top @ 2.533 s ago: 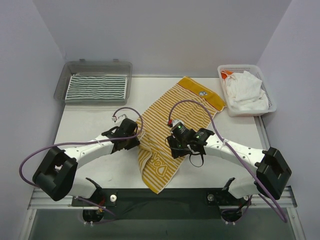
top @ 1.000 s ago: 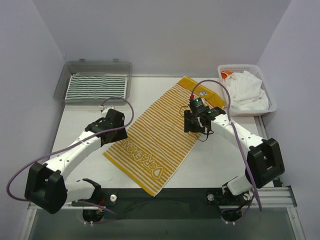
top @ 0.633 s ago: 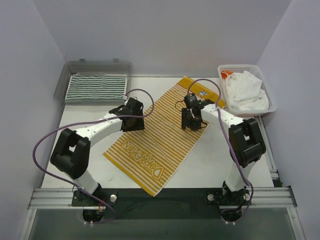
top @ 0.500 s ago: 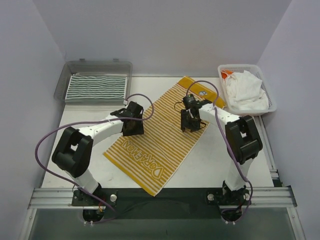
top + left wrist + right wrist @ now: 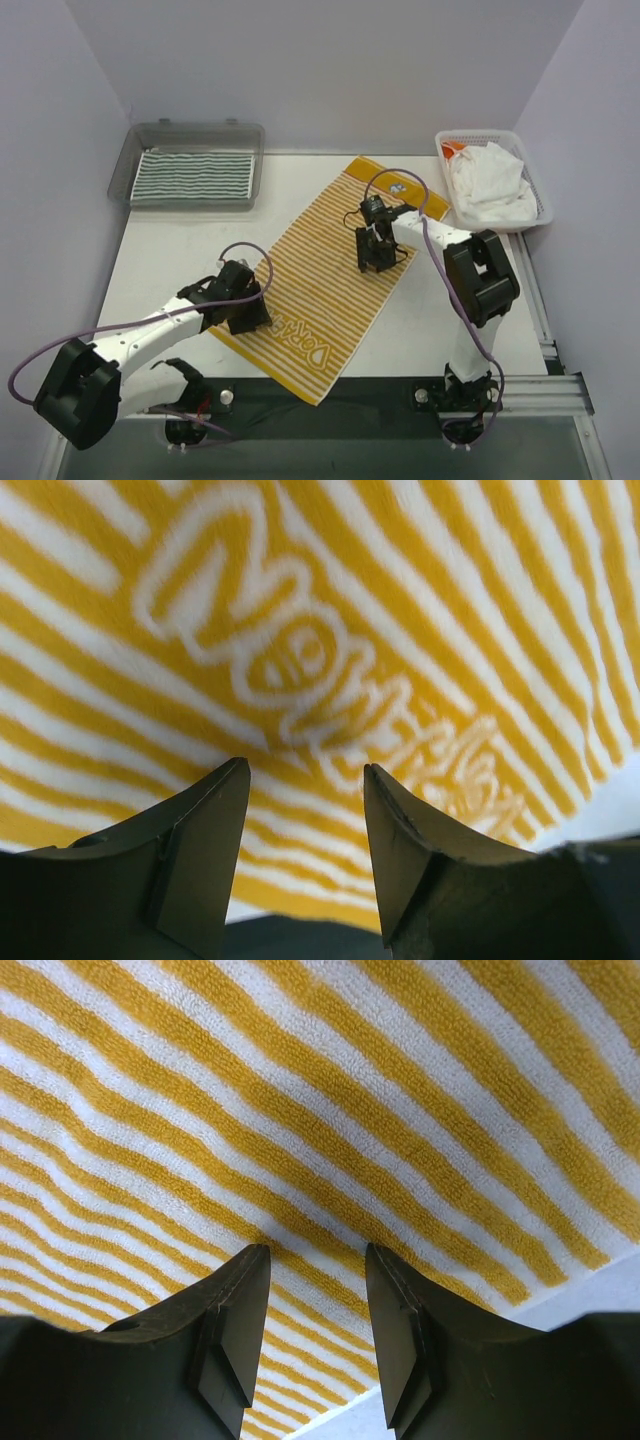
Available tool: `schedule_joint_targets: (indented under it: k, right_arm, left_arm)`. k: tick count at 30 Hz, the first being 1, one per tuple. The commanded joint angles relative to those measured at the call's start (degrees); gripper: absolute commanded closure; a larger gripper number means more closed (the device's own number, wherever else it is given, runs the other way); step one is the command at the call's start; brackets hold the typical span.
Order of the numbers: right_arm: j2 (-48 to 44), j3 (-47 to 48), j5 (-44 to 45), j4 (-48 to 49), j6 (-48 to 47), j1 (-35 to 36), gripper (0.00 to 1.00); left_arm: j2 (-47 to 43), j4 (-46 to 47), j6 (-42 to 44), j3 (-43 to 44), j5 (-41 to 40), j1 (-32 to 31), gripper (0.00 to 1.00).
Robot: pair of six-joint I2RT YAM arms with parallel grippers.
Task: Fold and stack the towels
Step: Flatten out the crumpled towel
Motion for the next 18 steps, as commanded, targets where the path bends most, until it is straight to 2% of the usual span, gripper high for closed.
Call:
schedule_joint_targets:
  k: [1, 5, 9, 10, 14, 18]
  right_arm:
    - [-0.95, 0.45, 0.06, -1.96, -1.74, 0.09, 0.57]
    - [-4.90, 0.18, 1.63, -1.96, -2.18, -0.26, 0.57]
    - [-8.69, 1.58, 3.04, -1.96, -2.09, -2.37, 0.57]
    - [-9.39, 2.02, 2.96, -1.96, -1.57, -3.16, 0.57]
    - [-8.70, 4.05, 2.34, -1.96, 0.72, -7.81, 0.56]
    - [-5.97, 5.72, 2.08, -1.87, 3.18, -10.46, 0.56]
  left_arm:
    - [-7.36, -1.41, -8.06, -2.15, 3.69, -6.04, 0.41]
    - [-9.57, -5.63, -9.05, 2.32, -1.05, -13.96, 0.38]
    - [-5.02, -7.22, -0.97, 11.88, -11.30, -13.73, 0.34]
    - [-2.91, -7.13, 1.31, 16.78, -12.82, -13.11, 0.33]
    - [14.10, -4.59, 16.84, 32.36, -14.85, -7.93, 0.31]
    - [29.07, -1.60, 24.70, 47.47, -14.16, -3.36, 0.32]
